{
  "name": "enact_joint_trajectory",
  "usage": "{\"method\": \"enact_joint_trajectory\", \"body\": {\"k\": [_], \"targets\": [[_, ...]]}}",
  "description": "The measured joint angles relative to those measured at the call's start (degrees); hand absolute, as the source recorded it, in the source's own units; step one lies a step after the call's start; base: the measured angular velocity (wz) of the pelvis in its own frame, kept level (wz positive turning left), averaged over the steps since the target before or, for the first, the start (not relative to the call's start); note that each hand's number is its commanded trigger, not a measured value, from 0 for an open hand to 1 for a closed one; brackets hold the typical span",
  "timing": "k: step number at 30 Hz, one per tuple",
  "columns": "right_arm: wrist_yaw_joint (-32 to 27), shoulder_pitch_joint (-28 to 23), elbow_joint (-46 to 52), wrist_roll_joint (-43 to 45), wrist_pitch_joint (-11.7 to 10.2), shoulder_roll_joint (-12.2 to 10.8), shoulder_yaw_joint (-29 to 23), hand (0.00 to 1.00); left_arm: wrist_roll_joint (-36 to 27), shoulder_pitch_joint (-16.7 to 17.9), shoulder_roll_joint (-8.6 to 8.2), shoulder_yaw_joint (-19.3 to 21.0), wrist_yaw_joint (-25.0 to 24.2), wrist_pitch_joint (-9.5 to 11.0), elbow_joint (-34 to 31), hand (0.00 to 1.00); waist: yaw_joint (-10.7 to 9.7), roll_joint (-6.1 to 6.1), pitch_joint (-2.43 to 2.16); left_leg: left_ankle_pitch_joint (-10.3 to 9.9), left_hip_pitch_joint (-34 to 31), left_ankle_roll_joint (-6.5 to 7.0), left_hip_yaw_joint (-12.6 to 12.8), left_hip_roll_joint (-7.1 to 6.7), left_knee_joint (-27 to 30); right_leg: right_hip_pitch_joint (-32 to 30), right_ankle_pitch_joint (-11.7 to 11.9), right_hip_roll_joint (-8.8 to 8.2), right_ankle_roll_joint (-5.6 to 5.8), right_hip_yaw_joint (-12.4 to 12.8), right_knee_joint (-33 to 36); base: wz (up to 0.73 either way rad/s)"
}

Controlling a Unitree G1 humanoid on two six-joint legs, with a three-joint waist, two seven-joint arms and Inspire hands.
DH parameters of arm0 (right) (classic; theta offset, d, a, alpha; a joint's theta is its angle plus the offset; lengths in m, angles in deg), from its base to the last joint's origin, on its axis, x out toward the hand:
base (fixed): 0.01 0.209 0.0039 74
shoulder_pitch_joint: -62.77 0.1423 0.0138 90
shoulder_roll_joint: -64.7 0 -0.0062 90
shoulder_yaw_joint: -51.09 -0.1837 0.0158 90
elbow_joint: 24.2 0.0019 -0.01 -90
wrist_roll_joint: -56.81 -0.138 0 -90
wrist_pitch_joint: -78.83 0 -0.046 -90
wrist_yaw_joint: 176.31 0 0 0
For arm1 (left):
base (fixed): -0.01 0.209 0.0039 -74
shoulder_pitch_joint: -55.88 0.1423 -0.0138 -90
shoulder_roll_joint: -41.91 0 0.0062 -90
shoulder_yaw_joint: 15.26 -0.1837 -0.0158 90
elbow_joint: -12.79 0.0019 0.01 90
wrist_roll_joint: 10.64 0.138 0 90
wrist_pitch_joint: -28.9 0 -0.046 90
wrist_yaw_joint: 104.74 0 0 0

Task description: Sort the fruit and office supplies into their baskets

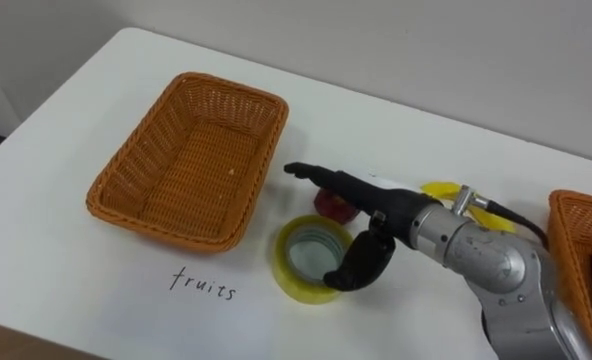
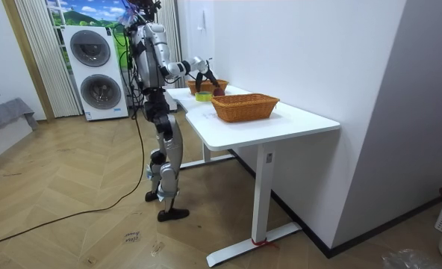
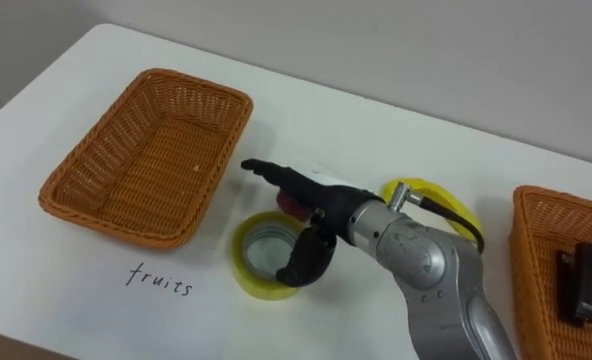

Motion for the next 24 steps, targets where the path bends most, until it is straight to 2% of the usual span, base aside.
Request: {"method": "enact_joint_trajectory", "body": {"k": [8, 12, 16, 24], "targets": [[0.17, 0.34, 0.13, 2.83, 0.0, 0.02, 1.41, 0.0, -0.02, -0.57, 0.19, -0.39, -0.05, -0.05, 1.51, 0.0, 0.06, 0.03, -0.01, 0.0, -0.03, 0.0, -0.19, 0.0, 0.01, 0.07, 0.0, -0.03, 0.0, -0.27, 0.04, 0.01], [1.29, 1.83, 0.09, 6.89, 0.08, 0.03, 3.42, 0.0, -0.01, -0.95, 0.3, -1.12, 0.08, -0.12, 2.35, 0.0, 0.23, 0.06, -0.03, 0.0, -0.37, 0.0, -0.42, 0.0, 0.05, -0.15, 0.0, -0.05, 0.0, -0.64, 0.02, 0.02], [2.03, 2.31, 0.4, 6.83, 0.07, 0.04, 5.8, 0.0, -0.01, -0.98, 0.3, -1.25, 0.42, -0.28, 2.32, 0.0, 0.45, 0.05, -0.07, 0.01, -0.69, 0.0, -0.47, 0.0, 0.2, -0.46, 0.0, -0.07, 0.0, -0.72, 0.03, 0.0], [9.69, 2.11, 0.74, 6.59, 3.06, 1.55, 6.08, 0.0, -0.02, -1.2, 0.63, -1.22, 0.67, -1.05, 2.37, 0.0, 0.47, -0.13, -0.19, 0.03, -0.63, 0.03, -0.35, 0.01, 0.4, -0.58, 0.0, -0.03, 0.0, -0.54, 0.04, 0.0]]}}
